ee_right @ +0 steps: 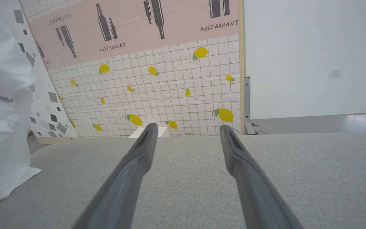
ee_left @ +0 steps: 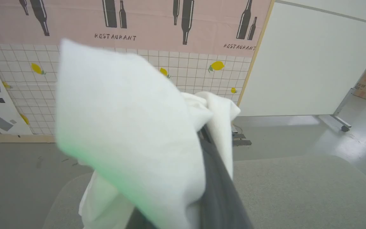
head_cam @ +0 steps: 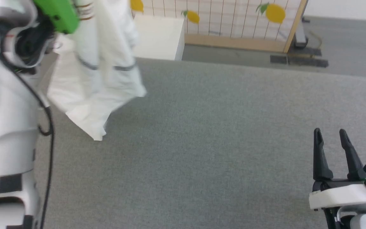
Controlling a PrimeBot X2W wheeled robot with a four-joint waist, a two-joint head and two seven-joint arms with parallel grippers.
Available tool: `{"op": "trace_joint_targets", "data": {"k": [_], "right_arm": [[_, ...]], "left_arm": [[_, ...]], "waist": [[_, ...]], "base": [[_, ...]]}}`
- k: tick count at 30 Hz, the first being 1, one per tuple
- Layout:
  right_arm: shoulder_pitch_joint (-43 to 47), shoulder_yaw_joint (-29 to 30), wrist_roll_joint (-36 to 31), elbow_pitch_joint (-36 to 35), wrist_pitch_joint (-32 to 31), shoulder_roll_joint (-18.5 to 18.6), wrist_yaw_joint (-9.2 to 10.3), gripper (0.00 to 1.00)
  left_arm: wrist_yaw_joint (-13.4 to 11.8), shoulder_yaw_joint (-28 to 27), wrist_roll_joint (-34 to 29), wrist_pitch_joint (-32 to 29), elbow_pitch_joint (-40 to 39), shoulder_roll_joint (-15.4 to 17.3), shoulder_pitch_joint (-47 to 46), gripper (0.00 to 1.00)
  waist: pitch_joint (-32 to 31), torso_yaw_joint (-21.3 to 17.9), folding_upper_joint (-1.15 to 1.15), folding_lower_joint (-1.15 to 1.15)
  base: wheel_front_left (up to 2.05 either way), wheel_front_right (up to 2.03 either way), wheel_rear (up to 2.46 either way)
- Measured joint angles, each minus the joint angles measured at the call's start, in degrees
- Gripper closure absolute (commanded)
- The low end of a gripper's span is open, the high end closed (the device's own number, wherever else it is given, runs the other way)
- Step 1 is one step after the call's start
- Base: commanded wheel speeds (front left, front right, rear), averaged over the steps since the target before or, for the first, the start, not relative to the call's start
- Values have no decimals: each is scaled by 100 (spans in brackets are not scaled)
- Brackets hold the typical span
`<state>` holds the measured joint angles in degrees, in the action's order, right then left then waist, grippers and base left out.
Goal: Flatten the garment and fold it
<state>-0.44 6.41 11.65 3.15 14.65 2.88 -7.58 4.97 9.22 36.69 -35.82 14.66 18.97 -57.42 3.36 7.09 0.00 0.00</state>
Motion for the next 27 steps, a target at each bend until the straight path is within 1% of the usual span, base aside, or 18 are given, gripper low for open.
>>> {"op": "trace_joint_targets", "data": {"k": [8, 15, 19, 24, 27], "right_arm": [[224, -47, 110, 69, 1, 0, 0, 0], [292, -59, 111, 79, 1, 0, 0, 0], [293, -52, 112, 87, 1, 1, 0, 0], [311, -53, 132, 100, 1, 0, 0, 0], [318, -31, 155, 110, 2, 1, 0, 0]], "left_arm": [[-5, 407, 129, -57, -270, -742, -388, 100], [2, 602, 526, 25, -441, -1346, -662, 100], [-21, 818, 828, 121, -593, -1526, -681, 100], [-236, 1165, 1291, 303, -827, -1575, -730, 100], [-383, 1550, 1530, 482, -922, -1578, -729, 100]], "waist": [[-487, -131, 0, 0], [-699, -414, 0, 0], [-761, -582, 0, 0], [-802, -753, 0, 0], [-799, -824, 0, 0]], "base": [[0, 0, 0], [0, 0, 0], [0, 0, 0], [0, 0, 0], [0, 0, 0]]}}
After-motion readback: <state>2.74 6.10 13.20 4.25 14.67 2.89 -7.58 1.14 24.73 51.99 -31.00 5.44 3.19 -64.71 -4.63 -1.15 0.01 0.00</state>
